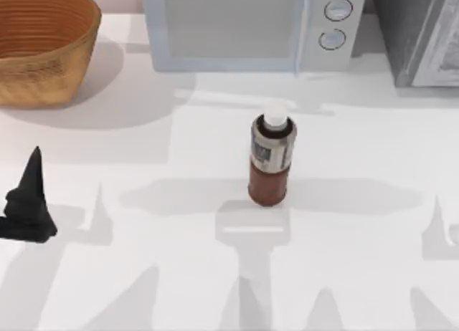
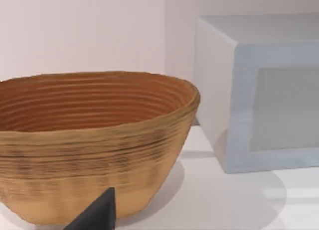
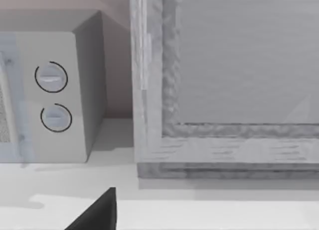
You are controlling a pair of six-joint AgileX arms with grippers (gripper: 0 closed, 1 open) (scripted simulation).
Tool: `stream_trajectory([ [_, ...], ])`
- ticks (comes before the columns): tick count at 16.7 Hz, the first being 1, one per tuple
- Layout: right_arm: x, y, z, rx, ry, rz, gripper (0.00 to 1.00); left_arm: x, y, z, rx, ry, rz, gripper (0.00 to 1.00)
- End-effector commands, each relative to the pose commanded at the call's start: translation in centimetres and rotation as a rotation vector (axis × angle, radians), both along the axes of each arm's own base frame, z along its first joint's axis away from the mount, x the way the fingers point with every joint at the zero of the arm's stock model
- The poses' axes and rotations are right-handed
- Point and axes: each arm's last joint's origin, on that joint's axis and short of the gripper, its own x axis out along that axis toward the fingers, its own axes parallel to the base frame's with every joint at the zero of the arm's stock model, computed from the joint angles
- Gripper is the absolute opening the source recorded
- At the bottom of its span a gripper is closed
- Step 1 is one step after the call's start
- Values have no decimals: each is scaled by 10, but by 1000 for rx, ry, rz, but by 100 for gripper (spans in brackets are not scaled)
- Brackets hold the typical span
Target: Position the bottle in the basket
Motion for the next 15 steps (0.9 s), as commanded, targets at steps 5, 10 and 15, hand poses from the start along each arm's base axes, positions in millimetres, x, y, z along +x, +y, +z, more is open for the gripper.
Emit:
stream_trajectory([
  [5, 0, 0, 0, 0, 0, 0, 100, 41, -31, 16, -9, -26, -172, 100],
  [10, 0, 0, 0, 0, 0, 0, 100, 88, -82, -1, -19, -40, -350, 100],
  [15, 0, 0, 0, 0, 0, 0, 100, 109, -135, -53, -18, -25, -512, 100],
])
